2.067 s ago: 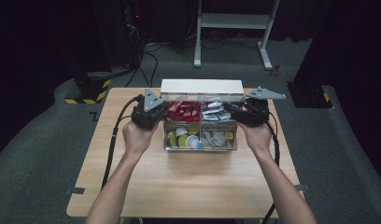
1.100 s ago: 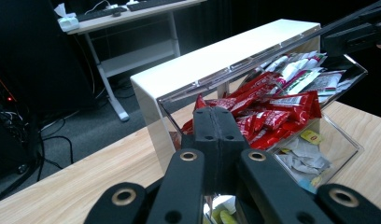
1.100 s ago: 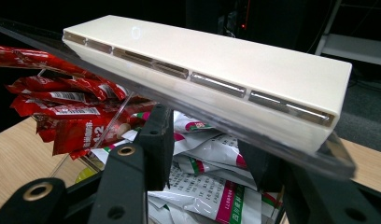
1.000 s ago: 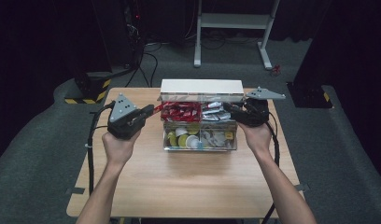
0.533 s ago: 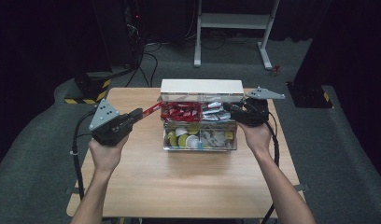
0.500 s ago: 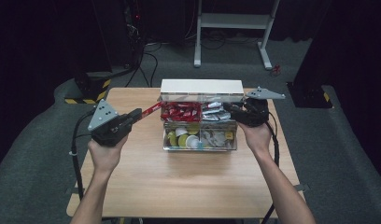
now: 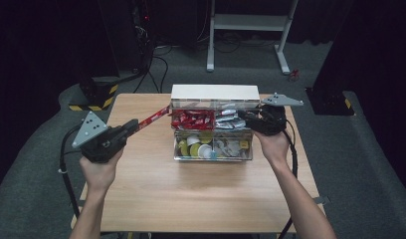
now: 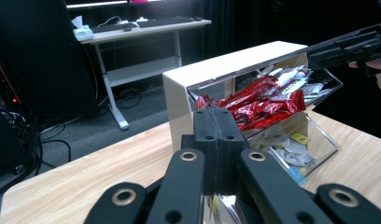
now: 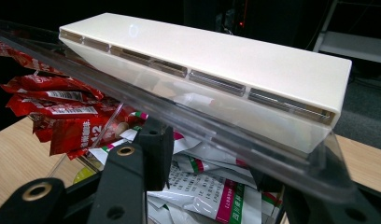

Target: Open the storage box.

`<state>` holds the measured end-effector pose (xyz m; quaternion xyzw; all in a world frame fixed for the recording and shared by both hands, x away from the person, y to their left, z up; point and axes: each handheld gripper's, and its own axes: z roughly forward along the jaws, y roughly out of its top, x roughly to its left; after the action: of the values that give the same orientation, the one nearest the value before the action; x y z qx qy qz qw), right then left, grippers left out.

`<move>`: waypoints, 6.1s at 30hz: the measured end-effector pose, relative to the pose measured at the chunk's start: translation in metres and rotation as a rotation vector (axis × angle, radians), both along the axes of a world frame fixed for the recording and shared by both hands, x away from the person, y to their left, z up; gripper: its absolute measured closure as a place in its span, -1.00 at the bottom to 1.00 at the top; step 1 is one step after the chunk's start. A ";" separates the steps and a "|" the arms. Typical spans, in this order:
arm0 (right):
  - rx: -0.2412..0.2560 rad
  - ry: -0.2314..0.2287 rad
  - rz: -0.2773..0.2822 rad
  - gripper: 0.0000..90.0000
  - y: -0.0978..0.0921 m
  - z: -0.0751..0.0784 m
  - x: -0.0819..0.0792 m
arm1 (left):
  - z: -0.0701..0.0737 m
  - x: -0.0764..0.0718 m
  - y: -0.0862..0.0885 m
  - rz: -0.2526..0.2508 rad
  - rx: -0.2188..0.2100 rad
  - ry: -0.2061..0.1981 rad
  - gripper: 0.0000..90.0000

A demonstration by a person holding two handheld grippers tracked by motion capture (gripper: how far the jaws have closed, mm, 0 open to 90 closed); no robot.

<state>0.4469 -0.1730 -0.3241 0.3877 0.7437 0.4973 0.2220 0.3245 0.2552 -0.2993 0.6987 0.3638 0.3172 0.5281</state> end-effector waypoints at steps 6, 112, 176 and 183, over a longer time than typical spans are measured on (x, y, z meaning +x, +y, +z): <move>0.001 0.001 -0.003 0.24 0.000 0.000 0.000 | -0.003 -0.002 0.008 0.017 -0.011 0.003 1.00; -0.006 0.005 -0.007 0.23 -0.002 0.001 -0.003 | -0.179 0.075 -0.011 0.194 0.050 0.321 0.99; -0.010 -0.020 0.022 0.23 -0.007 0.004 -0.015 | -0.227 0.042 0.041 0.394 0.064 0.427 0.10; -0.007 -0.008 0.027 0.23 -0.007 0.001 -0.016 | -0.229 0.043 0.036 0.409 0.125 0.454 -0.03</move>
<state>0.4309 -0.1802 -0.3227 0.3751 0.7497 0.4991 0.2197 0.3677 0.2914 -0.5278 0.6951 0.5851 0.2745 0.3148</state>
